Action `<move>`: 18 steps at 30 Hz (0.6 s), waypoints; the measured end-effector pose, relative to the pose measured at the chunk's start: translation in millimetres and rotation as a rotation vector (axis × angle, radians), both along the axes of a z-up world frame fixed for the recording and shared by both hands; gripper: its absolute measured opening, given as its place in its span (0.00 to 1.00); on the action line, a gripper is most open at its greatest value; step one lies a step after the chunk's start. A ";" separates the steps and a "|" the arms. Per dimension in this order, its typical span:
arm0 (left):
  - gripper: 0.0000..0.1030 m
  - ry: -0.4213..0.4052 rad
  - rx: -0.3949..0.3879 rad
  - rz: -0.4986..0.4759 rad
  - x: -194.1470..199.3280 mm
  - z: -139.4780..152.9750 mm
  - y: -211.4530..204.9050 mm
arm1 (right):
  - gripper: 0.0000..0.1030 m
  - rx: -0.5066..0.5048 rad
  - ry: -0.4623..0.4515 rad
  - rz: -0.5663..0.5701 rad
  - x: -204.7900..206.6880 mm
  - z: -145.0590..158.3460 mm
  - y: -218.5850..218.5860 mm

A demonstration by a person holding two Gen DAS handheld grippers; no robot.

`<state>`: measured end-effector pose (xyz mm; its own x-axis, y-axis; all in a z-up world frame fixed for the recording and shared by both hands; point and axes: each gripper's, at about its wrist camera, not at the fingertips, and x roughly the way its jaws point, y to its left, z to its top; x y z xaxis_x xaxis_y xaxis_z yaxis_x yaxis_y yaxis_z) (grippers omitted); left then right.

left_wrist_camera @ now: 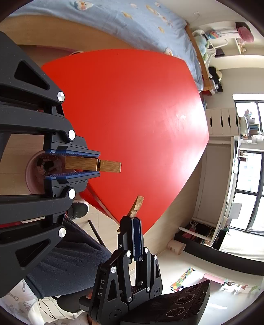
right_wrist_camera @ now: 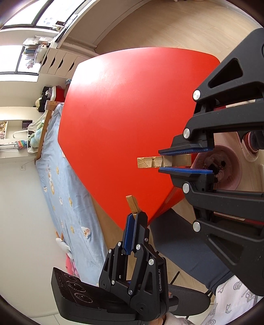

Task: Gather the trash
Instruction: 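Carry both wooden clothespins over the wastebasket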

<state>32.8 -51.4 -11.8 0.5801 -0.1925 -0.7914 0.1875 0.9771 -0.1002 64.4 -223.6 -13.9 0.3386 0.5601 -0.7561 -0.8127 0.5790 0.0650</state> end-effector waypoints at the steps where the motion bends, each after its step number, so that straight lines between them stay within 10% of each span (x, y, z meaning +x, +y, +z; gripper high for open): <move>1: 0.14 0.001 -0.006 0.003 -5.3 -0.4 -2.5 | 0.11 0.005 0.003 -0.004 -3.5 -0.5 -3.1; 18: 0.14 0.064 -0.081 0.019 -40.3 -30.0 -18.3 | 0.11 -0.007 0.108 -0.049 -48.8 -39.5 -30.4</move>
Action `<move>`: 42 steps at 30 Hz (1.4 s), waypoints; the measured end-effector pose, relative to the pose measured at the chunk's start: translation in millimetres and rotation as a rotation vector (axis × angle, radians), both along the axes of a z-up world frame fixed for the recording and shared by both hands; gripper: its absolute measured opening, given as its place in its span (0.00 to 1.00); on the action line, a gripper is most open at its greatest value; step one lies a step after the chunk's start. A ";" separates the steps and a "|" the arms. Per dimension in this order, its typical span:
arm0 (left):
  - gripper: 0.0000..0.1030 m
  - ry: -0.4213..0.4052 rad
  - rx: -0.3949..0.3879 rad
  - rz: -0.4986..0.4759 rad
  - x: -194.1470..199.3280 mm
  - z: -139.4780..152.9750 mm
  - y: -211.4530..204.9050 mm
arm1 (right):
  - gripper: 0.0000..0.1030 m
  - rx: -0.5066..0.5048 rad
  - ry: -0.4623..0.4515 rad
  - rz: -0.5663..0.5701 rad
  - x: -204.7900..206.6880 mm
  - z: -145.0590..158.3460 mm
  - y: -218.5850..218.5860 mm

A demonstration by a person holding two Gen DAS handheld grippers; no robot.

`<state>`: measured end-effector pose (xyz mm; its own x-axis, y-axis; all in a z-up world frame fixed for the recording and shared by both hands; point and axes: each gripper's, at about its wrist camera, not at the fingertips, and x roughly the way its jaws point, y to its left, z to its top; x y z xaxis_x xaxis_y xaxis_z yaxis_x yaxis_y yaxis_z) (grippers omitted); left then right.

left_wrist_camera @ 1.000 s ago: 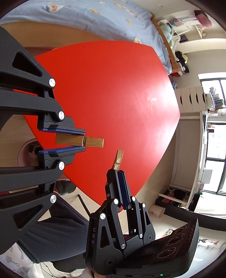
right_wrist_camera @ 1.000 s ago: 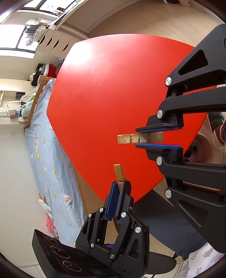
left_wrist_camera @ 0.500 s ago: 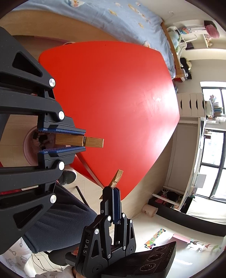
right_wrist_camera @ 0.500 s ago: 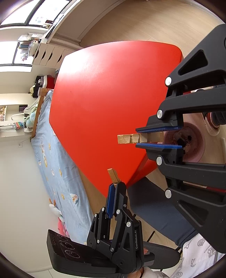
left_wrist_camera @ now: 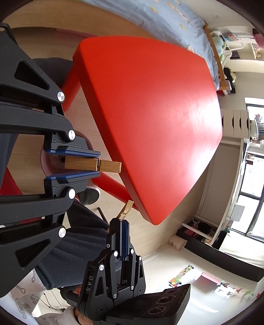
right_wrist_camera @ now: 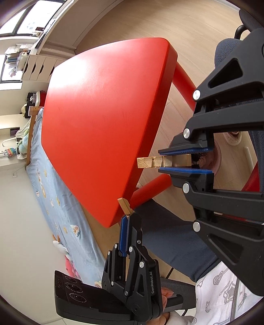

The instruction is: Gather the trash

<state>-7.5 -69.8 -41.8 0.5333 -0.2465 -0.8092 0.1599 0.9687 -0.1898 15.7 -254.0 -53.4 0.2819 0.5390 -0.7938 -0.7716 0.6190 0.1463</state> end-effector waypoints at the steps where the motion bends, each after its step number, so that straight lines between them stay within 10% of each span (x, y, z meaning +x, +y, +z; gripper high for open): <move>1: 0.14 0.003 -0.001 0.000 -1.3 -1.5 -0.8 | 0.11 0.001 0.007 -0.002 -0.8 -1.7 -0.5; 18: 0.18 0.001 -0.012 -0.017 -7.2 -6.0 0.0 | 0.13 0.027 0.031 0.009 -4.7 -3.4 -1.9; 19: 0.26 0.005 -0.008 -0.013 -6.7 -6.8 0.9 | 0.16 0.019 0.030 0.005 -4.2 -4.0 -2.0; 21: 0.52 0.001 -0.003 0.007 -6.6 -6.7 2.6 | 0.59 0.011 0.026 -0.009 0.8 -5.1 -5.8; 25: 0.88 -0.029 -0.014 0.043 -9.8 -3.3 7.5 | 0.90 0.026 0.017 -0.048 5.3 -3.8 -10.8; 42: 0.93 -0.046 -0.013 0.100 -8.0 2.6 16.6 | 0.97 0.039 -0.002 -0.128 11.5 4.9 -13.2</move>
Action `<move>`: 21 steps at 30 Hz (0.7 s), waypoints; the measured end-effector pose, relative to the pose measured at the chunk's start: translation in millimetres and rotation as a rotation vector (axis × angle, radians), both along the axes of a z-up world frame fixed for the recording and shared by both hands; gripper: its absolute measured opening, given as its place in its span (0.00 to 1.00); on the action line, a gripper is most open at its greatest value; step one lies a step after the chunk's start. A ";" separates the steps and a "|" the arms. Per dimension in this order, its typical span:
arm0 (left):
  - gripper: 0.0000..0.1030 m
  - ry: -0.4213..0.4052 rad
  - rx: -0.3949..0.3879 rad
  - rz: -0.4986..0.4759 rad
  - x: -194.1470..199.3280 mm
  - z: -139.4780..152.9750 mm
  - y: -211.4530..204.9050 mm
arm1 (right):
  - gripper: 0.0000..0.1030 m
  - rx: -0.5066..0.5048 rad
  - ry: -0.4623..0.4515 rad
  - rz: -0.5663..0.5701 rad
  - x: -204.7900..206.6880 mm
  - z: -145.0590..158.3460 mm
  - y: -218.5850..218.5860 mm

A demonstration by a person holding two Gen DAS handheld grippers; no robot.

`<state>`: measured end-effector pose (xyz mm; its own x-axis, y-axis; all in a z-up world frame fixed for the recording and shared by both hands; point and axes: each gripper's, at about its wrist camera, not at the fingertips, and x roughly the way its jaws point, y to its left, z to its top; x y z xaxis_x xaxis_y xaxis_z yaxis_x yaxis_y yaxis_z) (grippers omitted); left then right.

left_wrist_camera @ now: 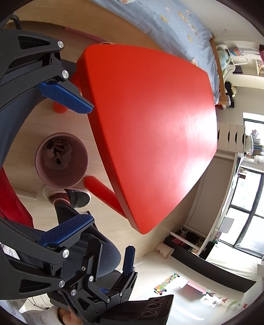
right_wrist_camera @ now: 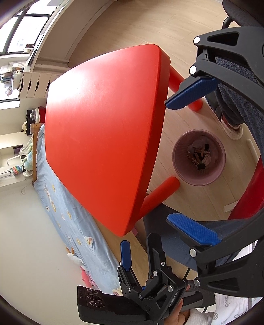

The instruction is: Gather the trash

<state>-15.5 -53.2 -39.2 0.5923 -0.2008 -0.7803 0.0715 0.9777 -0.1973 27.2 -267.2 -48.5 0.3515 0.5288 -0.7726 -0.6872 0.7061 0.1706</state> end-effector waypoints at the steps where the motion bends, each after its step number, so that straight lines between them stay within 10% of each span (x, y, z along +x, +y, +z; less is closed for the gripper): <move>1: 0.93 -0.005 0.004 0.004 0.7 1.8 0.6 | 0.97 -0.003 -0.002 -0.007 1.4 0.7 -0.3; 21: 0.93 -0.127 0.059 0.090 39.0 52.2 30.6 | 0.97 0.063 -0.143 -0.066 56.6 64.0 21.2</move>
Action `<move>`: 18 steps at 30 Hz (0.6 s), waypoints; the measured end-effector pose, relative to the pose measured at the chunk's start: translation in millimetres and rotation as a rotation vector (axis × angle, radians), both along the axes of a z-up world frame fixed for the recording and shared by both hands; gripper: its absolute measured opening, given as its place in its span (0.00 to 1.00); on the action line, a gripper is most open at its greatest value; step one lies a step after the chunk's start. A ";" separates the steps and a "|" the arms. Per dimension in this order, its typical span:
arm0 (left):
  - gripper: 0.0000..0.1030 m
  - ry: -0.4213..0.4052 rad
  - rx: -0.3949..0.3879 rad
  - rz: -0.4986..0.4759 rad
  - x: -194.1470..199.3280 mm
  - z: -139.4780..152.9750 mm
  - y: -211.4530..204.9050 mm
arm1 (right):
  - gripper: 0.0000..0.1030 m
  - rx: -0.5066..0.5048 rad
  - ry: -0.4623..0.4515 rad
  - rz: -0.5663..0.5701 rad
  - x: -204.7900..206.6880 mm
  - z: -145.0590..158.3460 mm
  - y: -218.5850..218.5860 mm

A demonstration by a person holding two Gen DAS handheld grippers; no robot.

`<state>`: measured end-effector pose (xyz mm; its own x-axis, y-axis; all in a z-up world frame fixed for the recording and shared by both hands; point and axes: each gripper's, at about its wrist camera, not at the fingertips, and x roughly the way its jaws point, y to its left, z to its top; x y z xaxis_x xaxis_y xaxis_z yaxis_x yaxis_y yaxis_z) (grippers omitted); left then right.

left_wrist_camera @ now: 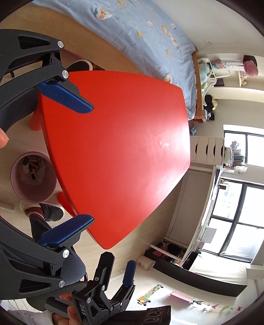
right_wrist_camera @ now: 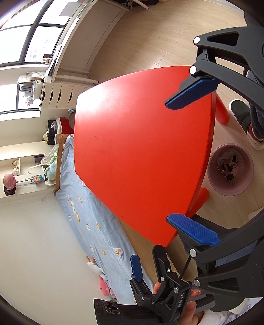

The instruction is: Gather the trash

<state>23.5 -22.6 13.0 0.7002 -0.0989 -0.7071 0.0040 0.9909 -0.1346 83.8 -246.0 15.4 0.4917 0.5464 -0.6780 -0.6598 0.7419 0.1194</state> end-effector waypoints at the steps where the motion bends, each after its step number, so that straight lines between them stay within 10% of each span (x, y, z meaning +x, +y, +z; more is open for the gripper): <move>1: 0.94 0.000 -0.004 0.002 2.1 0.6 1.4 | 0.97 0.003 -0.003 0.002 2.3 2.0 1.2; 18: 0.94 0.019 0.000 0.048 12.7 -3.1 6.3 | 0.97 0.011 0.006 0.017 13.5 3.2 8.7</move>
<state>36.1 -16.3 9.9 0.6903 -0.0654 -0.7205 -0.0462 0.9899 -0.1342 97.3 -237.3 18.6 0.4783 0.5620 -0.6749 -0.6714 0.7293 0.1315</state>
